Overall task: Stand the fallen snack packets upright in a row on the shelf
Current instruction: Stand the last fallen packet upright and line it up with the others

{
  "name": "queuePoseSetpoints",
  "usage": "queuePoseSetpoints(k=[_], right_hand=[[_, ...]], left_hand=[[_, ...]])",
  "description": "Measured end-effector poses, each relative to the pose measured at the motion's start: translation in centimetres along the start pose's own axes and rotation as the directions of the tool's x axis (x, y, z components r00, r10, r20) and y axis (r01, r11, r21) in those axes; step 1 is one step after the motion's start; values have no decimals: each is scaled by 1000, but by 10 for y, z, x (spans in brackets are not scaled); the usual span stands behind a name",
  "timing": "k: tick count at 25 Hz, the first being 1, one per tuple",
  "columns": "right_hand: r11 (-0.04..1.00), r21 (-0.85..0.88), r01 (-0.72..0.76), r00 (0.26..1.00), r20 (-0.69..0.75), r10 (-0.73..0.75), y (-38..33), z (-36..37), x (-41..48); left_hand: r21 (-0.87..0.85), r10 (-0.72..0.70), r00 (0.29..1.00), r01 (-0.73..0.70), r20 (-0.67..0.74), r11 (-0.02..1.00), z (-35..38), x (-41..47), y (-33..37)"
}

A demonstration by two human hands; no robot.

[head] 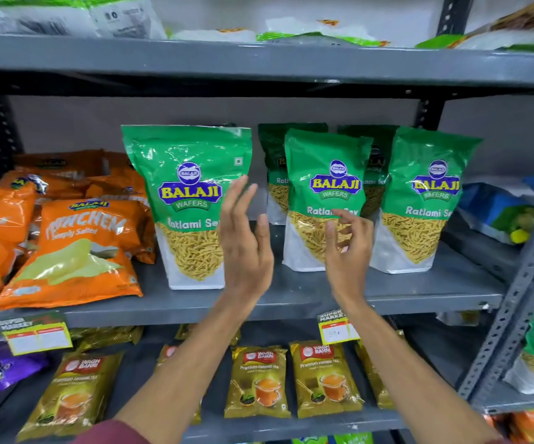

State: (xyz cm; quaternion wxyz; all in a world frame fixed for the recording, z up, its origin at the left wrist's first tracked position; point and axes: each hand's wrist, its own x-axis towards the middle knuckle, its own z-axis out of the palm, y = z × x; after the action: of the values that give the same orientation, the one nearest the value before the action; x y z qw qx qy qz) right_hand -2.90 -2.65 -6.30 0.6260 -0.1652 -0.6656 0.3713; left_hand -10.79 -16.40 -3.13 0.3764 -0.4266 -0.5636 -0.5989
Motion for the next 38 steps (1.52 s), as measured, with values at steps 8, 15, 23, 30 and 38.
queuePoseSetpoints(k=[8,15,23,30,38], right_hand=[[952,-143,-271,890,340,304,43,-24,39],[938,-123,-323,799,496,340,47,-42,33],[956,-61,-287,826,491,279,47,-55,18],[975,-62,-212,972,-115,204,52,-124,64],[846,-174,-504,804,263,534,110,-174,105]], left_hand=[[92,-684,603,719,411,689,79,-7,-14],[89,-695,597,730,401,678,79,-27,-4],[53,-700,625,732,345,680,69,-36,20],[83,-158,955,141,250,986,121,-51,80],[73,-705,484,796,519,600,220,-50,98]])
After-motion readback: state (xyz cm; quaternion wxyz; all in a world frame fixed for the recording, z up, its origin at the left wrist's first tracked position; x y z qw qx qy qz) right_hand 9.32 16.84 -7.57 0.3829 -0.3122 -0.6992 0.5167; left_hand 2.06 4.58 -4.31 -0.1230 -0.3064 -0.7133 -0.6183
